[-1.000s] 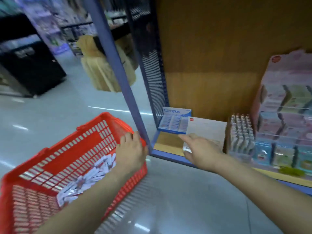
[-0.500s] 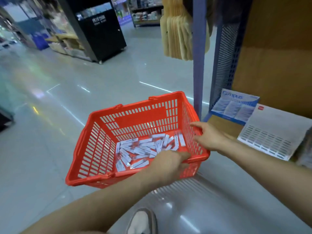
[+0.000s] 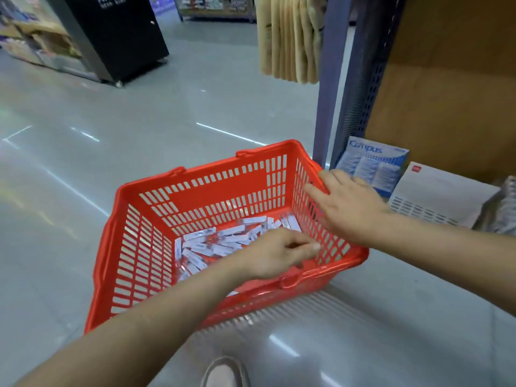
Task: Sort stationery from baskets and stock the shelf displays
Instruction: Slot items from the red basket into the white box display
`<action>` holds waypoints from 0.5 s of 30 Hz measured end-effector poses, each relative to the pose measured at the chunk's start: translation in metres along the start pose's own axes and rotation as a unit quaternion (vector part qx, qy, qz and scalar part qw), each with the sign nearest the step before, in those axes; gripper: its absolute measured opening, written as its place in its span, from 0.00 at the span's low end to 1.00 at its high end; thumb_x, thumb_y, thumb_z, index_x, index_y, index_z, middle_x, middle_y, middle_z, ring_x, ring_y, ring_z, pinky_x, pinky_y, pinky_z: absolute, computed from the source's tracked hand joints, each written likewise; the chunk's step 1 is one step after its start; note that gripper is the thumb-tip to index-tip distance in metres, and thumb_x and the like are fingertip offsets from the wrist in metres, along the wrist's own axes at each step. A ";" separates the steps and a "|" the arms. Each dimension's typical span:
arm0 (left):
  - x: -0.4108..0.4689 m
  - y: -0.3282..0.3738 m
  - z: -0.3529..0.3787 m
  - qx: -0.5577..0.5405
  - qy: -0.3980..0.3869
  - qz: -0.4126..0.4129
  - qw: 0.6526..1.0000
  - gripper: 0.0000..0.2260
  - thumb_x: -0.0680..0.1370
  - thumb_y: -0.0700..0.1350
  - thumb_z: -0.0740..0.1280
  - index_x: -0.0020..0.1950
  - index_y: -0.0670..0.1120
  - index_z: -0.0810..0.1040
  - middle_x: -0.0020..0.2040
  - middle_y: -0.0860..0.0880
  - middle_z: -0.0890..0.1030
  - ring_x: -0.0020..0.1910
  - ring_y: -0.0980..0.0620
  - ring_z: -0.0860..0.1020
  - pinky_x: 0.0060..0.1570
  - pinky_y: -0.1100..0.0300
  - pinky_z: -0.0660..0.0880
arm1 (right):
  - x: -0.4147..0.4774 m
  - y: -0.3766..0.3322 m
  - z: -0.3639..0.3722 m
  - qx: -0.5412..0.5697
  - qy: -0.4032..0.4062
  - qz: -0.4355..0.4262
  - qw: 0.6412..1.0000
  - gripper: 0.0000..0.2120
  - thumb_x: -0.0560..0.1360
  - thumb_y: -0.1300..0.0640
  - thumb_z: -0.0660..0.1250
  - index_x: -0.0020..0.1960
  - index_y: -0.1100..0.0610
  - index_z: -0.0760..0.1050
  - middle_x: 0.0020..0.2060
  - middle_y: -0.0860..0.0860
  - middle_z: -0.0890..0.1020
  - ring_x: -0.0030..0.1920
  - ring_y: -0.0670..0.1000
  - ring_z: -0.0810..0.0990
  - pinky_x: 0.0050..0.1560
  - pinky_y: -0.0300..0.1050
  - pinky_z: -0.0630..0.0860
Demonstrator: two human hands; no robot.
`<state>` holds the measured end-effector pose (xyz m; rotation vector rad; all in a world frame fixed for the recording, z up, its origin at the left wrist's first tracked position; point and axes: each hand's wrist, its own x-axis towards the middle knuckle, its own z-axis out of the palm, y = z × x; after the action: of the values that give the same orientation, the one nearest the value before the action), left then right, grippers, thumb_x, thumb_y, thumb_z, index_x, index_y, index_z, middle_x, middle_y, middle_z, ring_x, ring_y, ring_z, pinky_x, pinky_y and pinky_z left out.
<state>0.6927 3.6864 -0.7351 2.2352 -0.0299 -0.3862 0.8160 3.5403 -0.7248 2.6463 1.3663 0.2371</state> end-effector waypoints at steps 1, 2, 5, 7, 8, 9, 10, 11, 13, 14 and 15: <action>0.004 -0.015 -0.013 -0.009 0.028 -0.020 0.999 0.12 0.80 0.50 0.65 0.56 0.44 0.82 0.50 0.46 0.84 0.49 0.50 0.82 0.52 0.57 0.77 | 0.006 -0.007 -0.003 0.031 -0.004 -0.021 0.999 0.28 0.77 0.47 0.62 0.74 0.51 0.59 0.68 0.56 0.68 0.67 0.57 0.67 0.61 0.54 0.70; 0.008 -0.033 -0.026 0.016 0.060 -0.036 0.997 0.11 0.79 0.48 0.67 0.57 0.44 0.82 0.51 0.47 0.84 0.51 0.51 0.82 0.54 0.56 0.77 | 0.014 -0.016 -0.002 0.082 -0.024 -0.033 0.996 0.30 0.77 0.46 0.63 0.75 0.51 0.58 0.69 0.55 0.67 0.68 0.57 0.67 0.63 0.54 0.70; 0.016 -0.099 -0.058 0.139 0.093 -0.113 0.979 0.16 0.76 0.46 0.71 0.64 0.47 0.78 0.60 0.49 0.81 0.58 0.52 0.79 0.59 0.58 0.74 | 0.040 -0.042 0.015 0.255 -0.122 0.023 0.959 0.32 0.77 0.44 0.66 0.76 0.52 0.58 0.68 0.55 0.71 0.67 0.57 0.71 0.66 0.52 0.70; 0.016 -0.140 -0.064 0.206 0.054 -0.162 0.964 0.26 0.74 0.50 0.73 0.71 0.48 0.72 0.68 0.49 0.76 0.64 0.49 0.75 0.63 0.57 0.71 | 0.051 -0.060 0.035 0.353 -0.145 0.098 0.919 0.32 0.76 0.45 0.68 0.74 0.54 0.60 0.66 0.55 0.74 0.66 0.58 0.73 0.64 0.49 0.70; 0.016 -0.159 -0.062 0.240 0.029 -0.174 0.955 0.31 0.73 0.54 0.74 0.73 0.48 0.68 0.70 0.48 0.73 0.67 0.48 0.72 0.65 0.56 0.69 | 0.056 -0.067 0.047 0.389 -0.158 0.139 0.897 0.32 0.76 0.46 0.68 0.74 0.55 0.61 0.67 0.55 0.74 0.66 0.58 0.73 0.63 0.46 0.70; 0.017 -0.174 -0.058 0.267 0.010 -0.174 0.948 0.36 0.71 0.57 0.74 0.75 0.48 0.66 0.72 0.47 0.71 0.69 0.46 0.70 0.67 0.55 0.67 | 0.060 -0.074 0.058 0.415 -0.173 0.175 0.876 0.32 0.76 0.46 0.68 0.74 0.56 0.61 0.68 0.56 0.74 0.67 0.58 0.73 0.62 0.45 0.69; 0.020 -0.187 -0.053 0.285 -0.006 -0.170 0.943 0.40 0.70 0.60 0.74 0.76 0.48 0.63 0.74 0.46 0.67 0.72 0.45 0.66 0.70 0.54 0.65 | 0.065 -0.079 0.070 0.428 -0.195 0.204 0.858 0.32 0.76 0.46 0.69 0.74 0.57 0.61 0.68 0.57 0.73 0.67 0.57 0.73 0.61 0.44 0.69; 0.023 -0.197 -0.046 0.298 -0.026 -0.164 0.940 0.44 0.68 0.62 0.74 0.78 0.49 0.59 0.76 0.45 0.63 0.74 0.44 0.62 0.72 0.51 0.62 | 0.071 -0.083 0.079 0.431 -0.223 0.219 0.846 0.33 0.76 0.46 0.69 0.74 0.58 0.60 0.68 0.58 0.73 0.66 0.57 0.73 0.60 0.44 0.70; 0.026 -0.211 -0.033 0.315 -0.058 -0.155 0.935 0.50 0.66 0.65 0.74 0.79 0.50 0.51 0.79 0.46 0.56 0.76 0.42 0.56 0.74 0.45 0.58 | 0.082 -0.087 0.092 0.422 -0.268 0.224 0.837 0.35 0.76 0.46 0.69 0.75 0.58 0.58 0.64 0.60 0.75 0.60 0.57 0.77 0.50 0.41 0.73; 0.028 -0.217 -0.027 0.324 -0.064 -0.150 0.932 0.51 0.66 0.65 0.74 0.79 0.51 0.50 0.79 0.47 0.54 0.76 0.41 0.54 0.74 0.43 0.57 | 0.089 -0.087 0.097 0.421 -0.281 0.231 0.831 0.34 0.76 0.47 0.69 0.74 0.59 0.58 0.61 0.59 0.76 0.54 0.56 0.79 0.43 0.39 0.73; 0.029 -0.223 -0.020 0.332 -0.062 -0.147 0.930 0.51 0.65 0.66 0.74 0.79 0.53 0.49 0.79 0.49 0.53 0.76 0.41 0.54 0.73 0.42 0.57 | 0.094 -0.087 0.101 0.426 -0.290 0.244 0.822 0.35 0.76 0.47 0.69 0.74 0.59 0.57 0.59 0.59 0.77 0.51 0.55 0.80 0.40 0.39 0.74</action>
<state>0.7020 3.8403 -0.9002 2.8897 0.1277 -0.7729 0.8222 3.6606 -0.8348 3.2295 0.6176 -1.3256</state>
